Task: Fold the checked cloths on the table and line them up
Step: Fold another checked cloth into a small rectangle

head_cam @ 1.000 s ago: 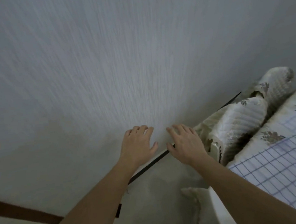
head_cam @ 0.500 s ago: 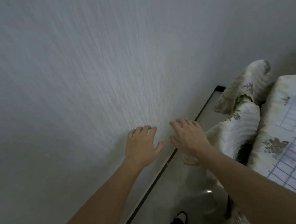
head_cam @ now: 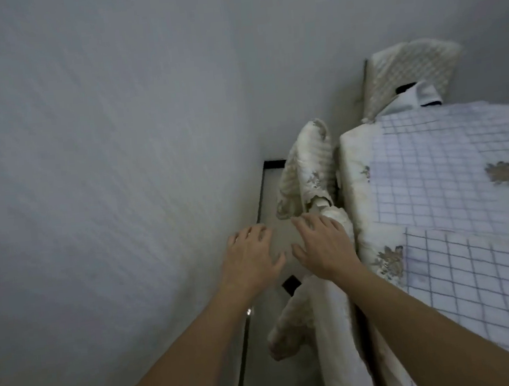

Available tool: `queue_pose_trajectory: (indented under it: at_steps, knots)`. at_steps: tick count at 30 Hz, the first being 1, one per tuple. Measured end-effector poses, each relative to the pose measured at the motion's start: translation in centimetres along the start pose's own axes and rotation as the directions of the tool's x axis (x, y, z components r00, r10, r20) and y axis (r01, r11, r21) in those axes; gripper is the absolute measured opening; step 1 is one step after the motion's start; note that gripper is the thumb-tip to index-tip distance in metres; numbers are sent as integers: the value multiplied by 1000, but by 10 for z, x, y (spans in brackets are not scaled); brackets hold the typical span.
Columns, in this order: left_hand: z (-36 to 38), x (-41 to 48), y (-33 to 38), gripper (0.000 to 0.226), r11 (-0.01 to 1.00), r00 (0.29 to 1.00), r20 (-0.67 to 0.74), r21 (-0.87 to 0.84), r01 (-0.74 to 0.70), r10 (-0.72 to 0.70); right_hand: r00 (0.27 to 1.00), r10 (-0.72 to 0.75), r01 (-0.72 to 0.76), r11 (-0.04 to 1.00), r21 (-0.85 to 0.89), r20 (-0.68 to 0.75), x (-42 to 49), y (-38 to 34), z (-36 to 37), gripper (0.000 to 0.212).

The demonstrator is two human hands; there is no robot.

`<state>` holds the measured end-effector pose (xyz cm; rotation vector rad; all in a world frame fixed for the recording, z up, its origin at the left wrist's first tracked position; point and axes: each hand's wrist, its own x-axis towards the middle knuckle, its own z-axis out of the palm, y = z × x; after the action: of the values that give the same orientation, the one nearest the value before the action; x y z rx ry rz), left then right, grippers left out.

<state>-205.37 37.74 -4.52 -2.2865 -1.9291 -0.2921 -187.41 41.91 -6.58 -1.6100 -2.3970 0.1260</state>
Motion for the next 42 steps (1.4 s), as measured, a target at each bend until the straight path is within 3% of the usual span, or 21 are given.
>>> queue_pose_trajectory:
  at_steps: [5, 8, 11, 16, 18, 21, 23, 25, 31, 34, 42]
  knots:
    - [33, 79, 55, 54, 951, 960, -9, -138, -278, 280, 964, 256, -259, 965, -43, -74, -15, 78, -7, 52]
    - [53, 121, 92, 51, 871, 888, -21, -186, -455, 459, 907, 409, -416, 907, -67, -102, -36, 119, -4, 51]
    - [72, 163, 131, 53, 738, 760, -19, -227, -636, 649, 809, 578, -588, 802, -108, -113, -57, 153, 1, 54]
    - [113, 206, 187, 53, 412, 453, -60, -322, -852, 889, 602, 791, -799, 592, -106, -109, -83, 166, 6, 57]
    - [129, 213, 202, 51, 221, 268, -96, -342, -913, 959, 530, 841, -847, 520, -105, -112, -93, 162, 10, 57]
    - [151, 225, 220, 53, -110, -85, -102, -265, -958, 991, 400, 909, -916, 391, -88, -120, -112, 150, 22, 58]
    - [164, 230, 228, 54, -253, -244, -69, -244, -936, 967, 312, 943, -949, 303, -91, -115, -126, 134, 34, 59]
    - [176, 232, 235, 52, -345, -347, -38, -246, -906, 937, 236, 966, -970, 228, -84, -103, -136, 117, 47, 58]
    - [200, 239, 250, 53, -485, -486, -63, -255, -836, 872, 58, 998, -998, 58, 0, -22, -151, 74, 92, 63]
    - [211, 236, 250, 55, -528, -528, -78, -266, -807, 846, 9, 1000, -1000, 10, 6, -10, -156, 59, 111, 66]
    - [250, 225, 248, 60, -487, -506, 5, -268, -832, 862, -111, 990, -993, -108, 45, -82, -157, 48, 136, 65]
